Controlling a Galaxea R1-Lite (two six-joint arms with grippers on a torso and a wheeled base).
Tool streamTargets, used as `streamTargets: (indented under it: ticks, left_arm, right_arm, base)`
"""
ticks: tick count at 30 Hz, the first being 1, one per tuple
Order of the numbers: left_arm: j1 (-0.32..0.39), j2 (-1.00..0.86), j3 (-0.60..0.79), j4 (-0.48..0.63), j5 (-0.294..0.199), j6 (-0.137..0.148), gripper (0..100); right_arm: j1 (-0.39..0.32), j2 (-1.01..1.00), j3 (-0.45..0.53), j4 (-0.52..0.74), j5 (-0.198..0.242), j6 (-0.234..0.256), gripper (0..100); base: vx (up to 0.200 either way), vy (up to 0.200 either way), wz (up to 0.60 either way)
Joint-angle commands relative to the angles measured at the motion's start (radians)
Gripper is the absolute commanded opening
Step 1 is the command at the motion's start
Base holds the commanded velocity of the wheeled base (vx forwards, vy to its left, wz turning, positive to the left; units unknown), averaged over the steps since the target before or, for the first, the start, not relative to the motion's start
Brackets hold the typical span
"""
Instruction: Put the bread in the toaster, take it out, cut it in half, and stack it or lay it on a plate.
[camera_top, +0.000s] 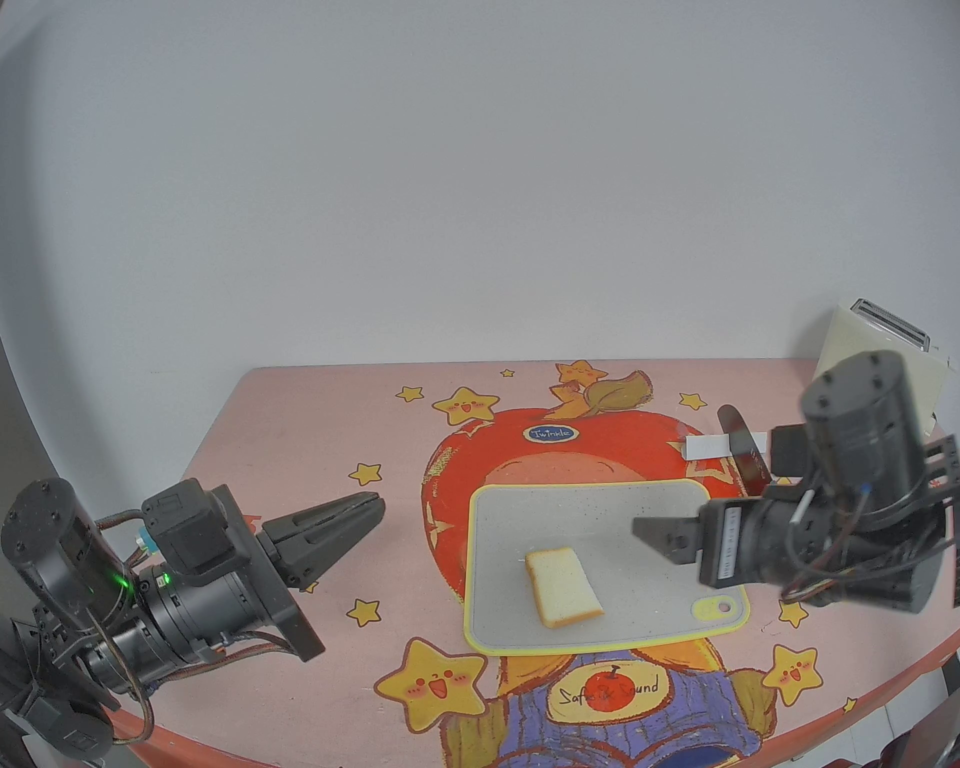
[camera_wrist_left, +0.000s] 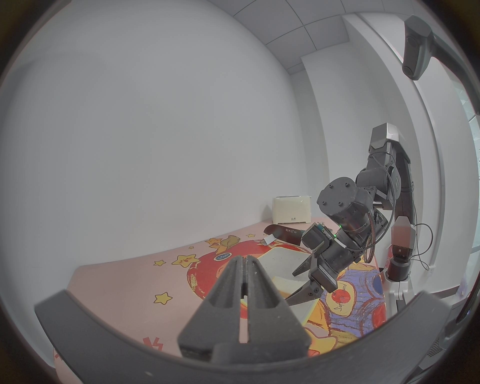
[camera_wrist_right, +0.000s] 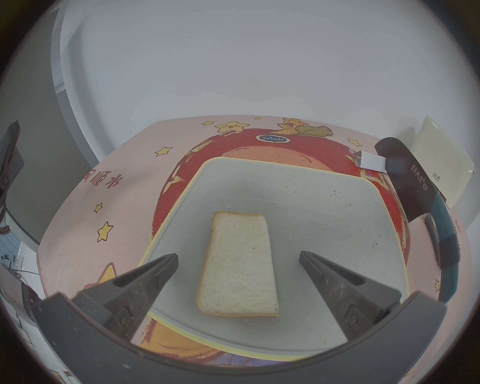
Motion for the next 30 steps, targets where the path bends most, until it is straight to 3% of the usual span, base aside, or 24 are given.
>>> streamTargets:
  ticks: [1,7,10,13,16,18,25,30]
  left_arm:
    - [-0.068,0.035,-0.014,0.004,0.08,-0.019,100]
    - [-0.071,0.033,-0.039,0.004,0.157,-0.038,100]
    - [-0.081,0.038,-0.039,0.007,0.157,-0.031,100]
    - [-0.169,0.046,-0.039,0.017,0.172,-0.01,100]
    - [-0.197,0.058,-0.039,0.054,0.206,-0.016,100]
    - [-0.229,0.089,-0.034,0.108,0.254,-0.048,100]
    - [-0.233,0.104,-0.097,0.105,0.27,-0.159,100]
    - [-0.227,0.067,-0.085,0.105,0.28,-0.174,100]
  right_arm:
    - [-0.151,-0.188,0.069,-0.002,0.049,-0.035,100]
    - [-0.278,-0.198,0.091,-0.019,0.057,-0.121,100]
    - [-0.284,-0.198,0.095,-0.019,0.057,-0.141,100]
    - [-0.286,-0.197,0.097,-0.019,0.057,-0.142,100]
    - [-0.286,-0.197,0.095,-0.019,0.057,-0.142,100]
    - [-0.286,-0.198,0.095,-0.019,0.057,-0.144,100]
    - [-0.286,-0.198,0.097,-0.019,0.057,-0.144,100]
    - [-0.286,-0.195,0.097,-0.019,0.057,-0.144,100]
  base:
    - [0.0,0.0,0.0]
    - [0.0,0.0,0.0]
    - [0.0,0.0,0.0]
    - [0.0,0.0,0.0]
    - [0.0,0.0,0.0]
    - [0.0,0.0,0.0]
    - [0.0,0.0,0.0]
    - [0.0,0.0,0.0]
